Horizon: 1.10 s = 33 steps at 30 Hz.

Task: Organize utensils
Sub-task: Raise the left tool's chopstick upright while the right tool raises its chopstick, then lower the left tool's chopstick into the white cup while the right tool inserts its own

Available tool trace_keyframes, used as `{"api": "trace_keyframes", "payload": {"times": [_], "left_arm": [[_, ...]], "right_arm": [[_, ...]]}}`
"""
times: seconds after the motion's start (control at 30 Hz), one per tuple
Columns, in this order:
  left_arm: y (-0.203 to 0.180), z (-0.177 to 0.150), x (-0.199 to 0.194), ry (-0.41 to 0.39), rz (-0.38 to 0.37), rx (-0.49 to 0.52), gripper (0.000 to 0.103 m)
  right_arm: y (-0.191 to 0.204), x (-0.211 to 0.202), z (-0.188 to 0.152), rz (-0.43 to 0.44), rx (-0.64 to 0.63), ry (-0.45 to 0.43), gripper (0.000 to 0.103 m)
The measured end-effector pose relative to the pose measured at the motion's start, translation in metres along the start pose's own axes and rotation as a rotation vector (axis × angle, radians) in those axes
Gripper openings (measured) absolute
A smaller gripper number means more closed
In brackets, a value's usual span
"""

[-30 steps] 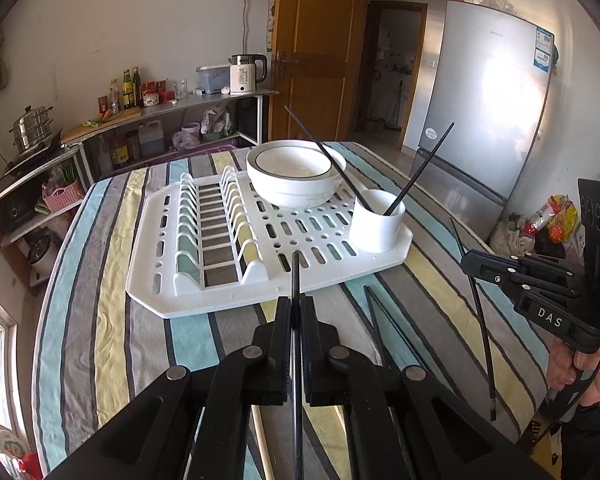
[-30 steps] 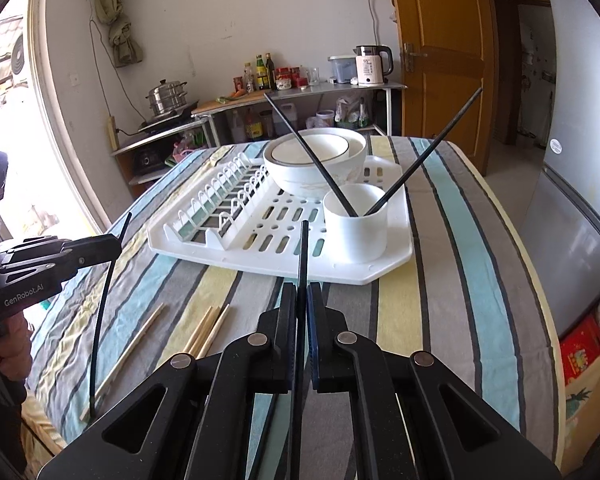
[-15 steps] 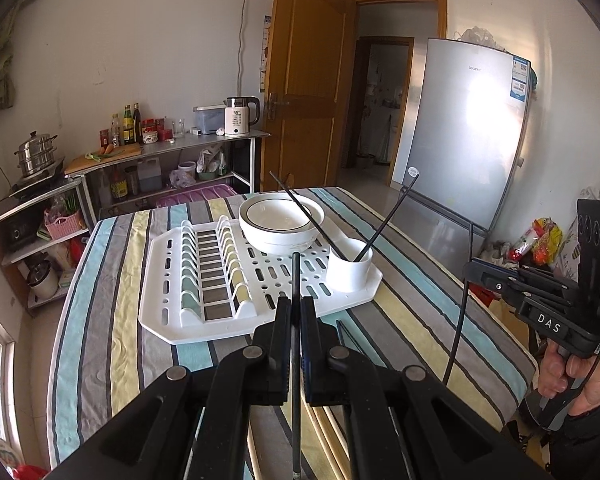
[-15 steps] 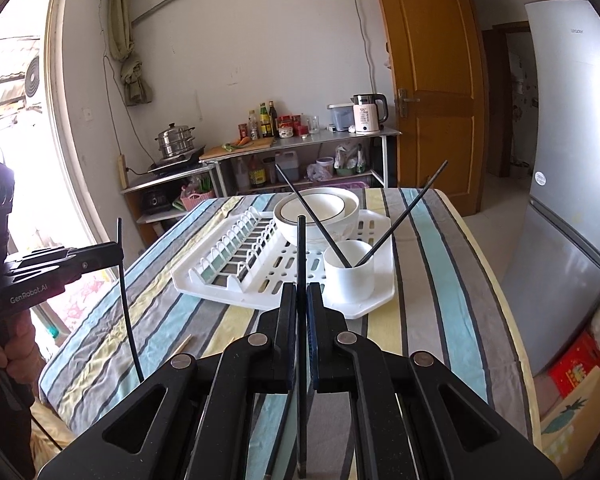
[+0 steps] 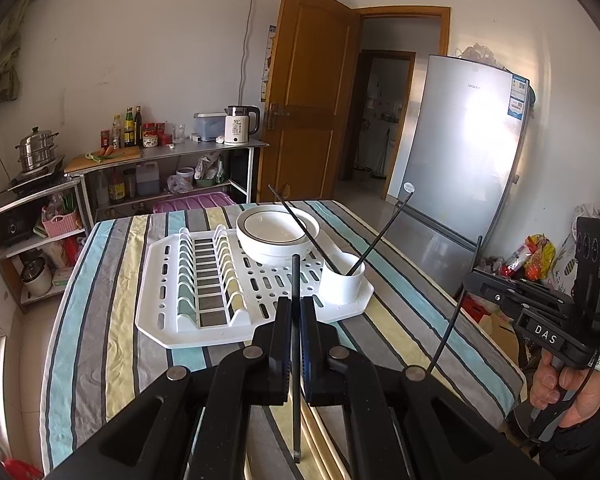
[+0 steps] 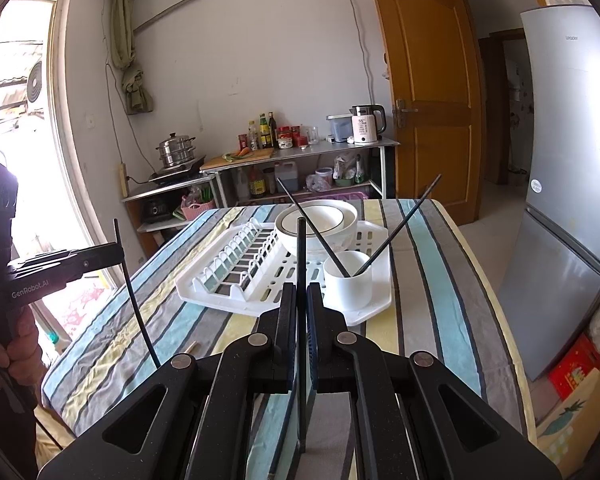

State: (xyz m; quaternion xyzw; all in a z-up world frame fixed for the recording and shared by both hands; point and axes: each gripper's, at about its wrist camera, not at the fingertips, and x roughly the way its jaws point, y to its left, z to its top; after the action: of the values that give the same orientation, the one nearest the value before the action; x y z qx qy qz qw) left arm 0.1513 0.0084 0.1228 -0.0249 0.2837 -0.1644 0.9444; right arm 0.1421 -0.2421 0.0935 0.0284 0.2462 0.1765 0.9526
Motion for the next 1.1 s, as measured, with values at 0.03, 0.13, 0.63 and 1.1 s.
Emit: {"api": "trace_keyframes", "payload": {"times": [0.03,0.13,0.63,1.1], "left_arm": [[-0.001,0.001,0.0,-0.001,0.001,0.001,0.004],[-0.002,0.005,0.0,-0.006,0.002,0.006,0.004],[-0.011,0.039,0.02,-0.001,-0.01,0.034,0.004],[-0.032,0.101,0.058,-0.021,-0.061,0.064,0.004]], "right_arm": [[0.0,0.0,0.001,-0.001,0.001,-0.002,0.005],[0.0,-0.001,0.004,-0.002,0.001,-0.008,0.005],[-0.004,0.002,0.025,-0.01,-0.012,-0.037,0.005],[-0.017,0.022,0.069,-0.02,-0.014,-0.071,0.005]]}}
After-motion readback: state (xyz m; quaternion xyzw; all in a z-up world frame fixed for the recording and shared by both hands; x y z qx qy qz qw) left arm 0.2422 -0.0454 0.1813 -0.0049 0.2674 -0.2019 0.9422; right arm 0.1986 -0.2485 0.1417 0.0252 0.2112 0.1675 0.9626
